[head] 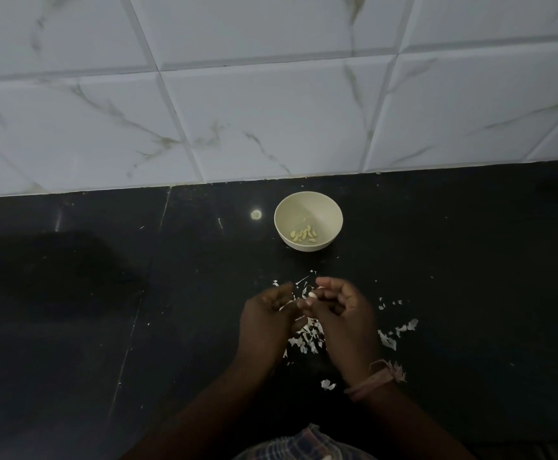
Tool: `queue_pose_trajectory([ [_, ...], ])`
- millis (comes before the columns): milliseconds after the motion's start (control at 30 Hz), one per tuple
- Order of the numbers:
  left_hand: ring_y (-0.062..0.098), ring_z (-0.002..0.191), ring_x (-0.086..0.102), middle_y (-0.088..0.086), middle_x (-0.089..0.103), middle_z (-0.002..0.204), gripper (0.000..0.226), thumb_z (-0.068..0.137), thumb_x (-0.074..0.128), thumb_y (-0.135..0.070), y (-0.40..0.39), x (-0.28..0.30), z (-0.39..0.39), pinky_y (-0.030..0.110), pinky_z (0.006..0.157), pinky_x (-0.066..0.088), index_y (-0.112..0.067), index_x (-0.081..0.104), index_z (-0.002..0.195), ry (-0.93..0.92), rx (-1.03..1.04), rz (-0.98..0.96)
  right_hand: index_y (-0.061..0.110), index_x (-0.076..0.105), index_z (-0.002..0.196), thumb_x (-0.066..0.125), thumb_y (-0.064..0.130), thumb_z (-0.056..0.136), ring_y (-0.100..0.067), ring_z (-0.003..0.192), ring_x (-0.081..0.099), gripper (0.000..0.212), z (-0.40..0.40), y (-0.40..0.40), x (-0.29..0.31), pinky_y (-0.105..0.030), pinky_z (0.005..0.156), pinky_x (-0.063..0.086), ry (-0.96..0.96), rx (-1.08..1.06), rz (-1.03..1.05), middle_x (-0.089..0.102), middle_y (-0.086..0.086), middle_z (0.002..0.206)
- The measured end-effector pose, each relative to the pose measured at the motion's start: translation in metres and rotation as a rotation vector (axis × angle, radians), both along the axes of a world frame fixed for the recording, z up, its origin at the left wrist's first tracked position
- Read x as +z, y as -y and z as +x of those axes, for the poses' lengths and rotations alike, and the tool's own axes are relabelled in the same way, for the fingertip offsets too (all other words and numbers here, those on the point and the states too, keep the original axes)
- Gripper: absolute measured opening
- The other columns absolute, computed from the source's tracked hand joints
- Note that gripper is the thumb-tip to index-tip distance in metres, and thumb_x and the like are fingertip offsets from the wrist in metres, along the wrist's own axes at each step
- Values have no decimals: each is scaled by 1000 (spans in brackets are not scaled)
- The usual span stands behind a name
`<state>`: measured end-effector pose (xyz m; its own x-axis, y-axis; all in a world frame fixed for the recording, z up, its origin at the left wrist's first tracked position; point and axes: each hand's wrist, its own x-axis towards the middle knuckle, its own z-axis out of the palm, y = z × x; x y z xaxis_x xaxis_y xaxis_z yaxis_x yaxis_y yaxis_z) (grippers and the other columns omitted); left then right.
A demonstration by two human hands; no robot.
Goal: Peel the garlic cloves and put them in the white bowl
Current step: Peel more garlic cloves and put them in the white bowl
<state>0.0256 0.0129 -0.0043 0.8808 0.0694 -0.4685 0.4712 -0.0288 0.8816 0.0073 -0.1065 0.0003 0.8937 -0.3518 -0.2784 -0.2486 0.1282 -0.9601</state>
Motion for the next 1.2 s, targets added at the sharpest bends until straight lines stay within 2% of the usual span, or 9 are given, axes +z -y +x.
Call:
queue_pose_trajectory([
  [100,18,60,68,12,77,78,6,90,76,-15,-5,0,-2,27,52,50,-10,79,89,15,37,23,19,68,101,76,-8,81,-18,84,74,35,0,4,4,-28,74,60,33,18,-28,75,-3,89],
  [267,18,88,75,1,79,95,34,97,63,-1,-8,0,-6,35,81,60,-27,75,117,111,-141,18,17,64,98,81,-4,78,-11,82,73,34,0,6,8,-20,75,56,70,46,-78,77,-1,87],
  [433,18,90,71,9,77,105,19,97,65,-14,-5,13,-2,29,73,56,-20,78,109,44,-103,-275,11,63,91,82,-4,76,-15,81,75,29,4,10,13,-26,73,60,80,58,-69,76,-5,82],
  [667,23,87,73,11,76,95,14,80,68,-21,-4,19,6,34,77,60,-18,81,86,5,-92,-397,2,63,89,80,-6,78,-22,68,73,21,4,13,16,-26,59,58,100,81,-18,73,-15,77],
  [767,25,89,73,16,74,99,16,92,59,-17,2,15,7,40,81,61,-7,72,95,-40,-17,-547,9,68,86,76,13,88,-22,65,71,9,3,10,15,-32,61,59,116,89,-82,73,-10,73],
  [833,26,93,75,18,74,105,16,101,51,-12,5,16,7,36,79,62,-6,65,100,-101,44,-644,13,69,82,64,26,98,-16,60,66,21,2,11,12,-30,56,54,86,63,-176,70,-7,69],
  [967,20,89,76,12,76,98,18,103,50,-10,3,17,7,27,73,62,-4,66,111,-121,109,-639,21,62,96,57,24,102,-15,51,62,8,1,16,1,-33,50,48,13,67,-217,69,-9,66],
  [1033,18,87,76,12,75,97,19,101,53,-9,2,16,7,25,73,61,-3,68,111,-127,127,-651,26,59,98,62,20,99,-15,57,66,6,-1,16,-5,-38,55,55,-8,114,-289,71,-4,71],
  [1200,17,89,76,12,77,97,21,100,51,-3,0,14,6,23,73,61,-2,69,112,-124,142,-661,25,71,91,71,5,87,-1,93,63,21,-1,15,-5,-26,78,54,116,156,-558,66,16,97],
])
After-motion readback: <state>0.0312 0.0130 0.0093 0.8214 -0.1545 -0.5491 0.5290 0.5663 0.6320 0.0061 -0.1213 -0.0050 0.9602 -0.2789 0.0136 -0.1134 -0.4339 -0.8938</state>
